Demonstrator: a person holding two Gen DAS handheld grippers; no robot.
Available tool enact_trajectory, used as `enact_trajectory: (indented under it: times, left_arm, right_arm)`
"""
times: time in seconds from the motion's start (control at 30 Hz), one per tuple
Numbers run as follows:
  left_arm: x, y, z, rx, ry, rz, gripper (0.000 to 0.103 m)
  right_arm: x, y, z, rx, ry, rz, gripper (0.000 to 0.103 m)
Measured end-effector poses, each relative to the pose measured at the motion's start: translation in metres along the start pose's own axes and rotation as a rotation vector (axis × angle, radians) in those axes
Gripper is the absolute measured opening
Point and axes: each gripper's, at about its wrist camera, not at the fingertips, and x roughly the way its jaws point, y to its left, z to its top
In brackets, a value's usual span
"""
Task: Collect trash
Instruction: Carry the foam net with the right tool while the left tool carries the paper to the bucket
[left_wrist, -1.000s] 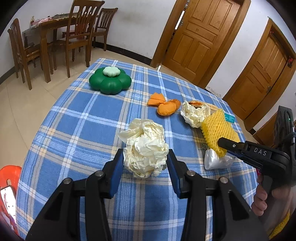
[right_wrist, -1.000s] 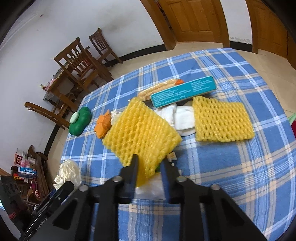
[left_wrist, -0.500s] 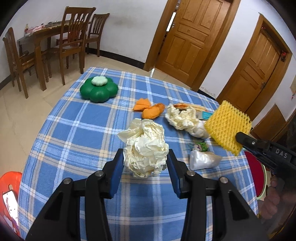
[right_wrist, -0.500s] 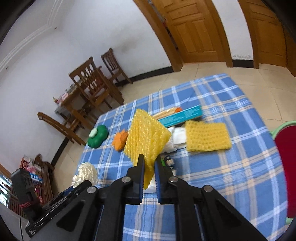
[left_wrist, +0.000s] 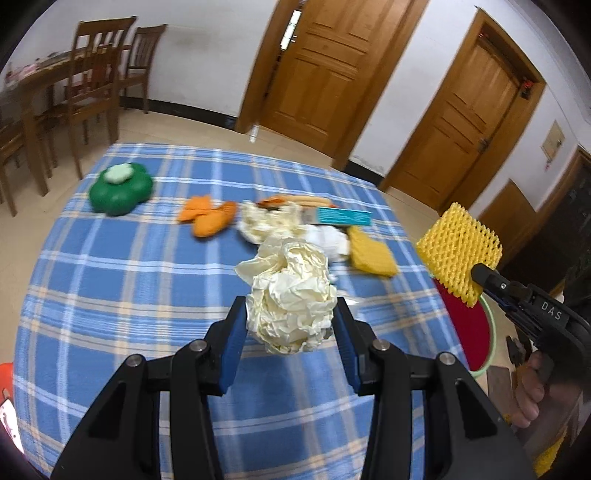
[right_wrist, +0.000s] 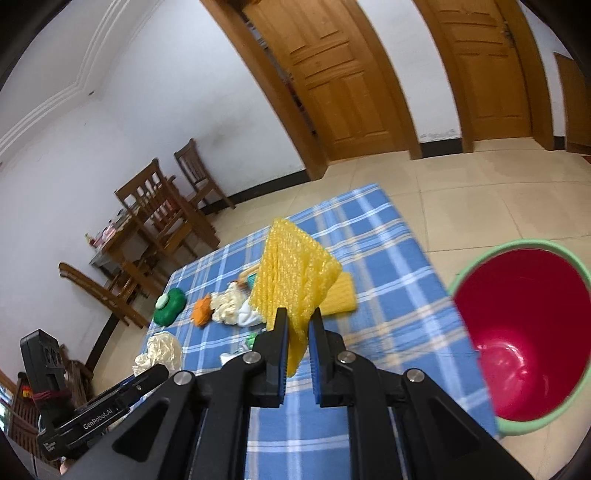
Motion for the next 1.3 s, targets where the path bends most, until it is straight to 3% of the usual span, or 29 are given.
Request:
enact_trajectory:
  times: [0.37, 0.63, 1.3]
  left_arm:
    - [0.015, -0.072, 0.004, 0.136, 0.046, -0.106, 0.046]
    - [0.027, -0.115, 0.008, 0.205, 0.069, -0.161, 0.046]
    - [0.068, -0.178, 0.003, 0.325, 0.133, -0.254, 0.046]
  right_arm:
    - [-0.046, -0.041, -0.003, 0.038, -0.069, -0.073, 0.012]
    - [-0.056, -0.063, -0.007, 0.076, -0.072, -0.12, 0.012]
    - [-0.061, -0.129, -0.021, 0.174, -0.061, -0.269, 0.012]
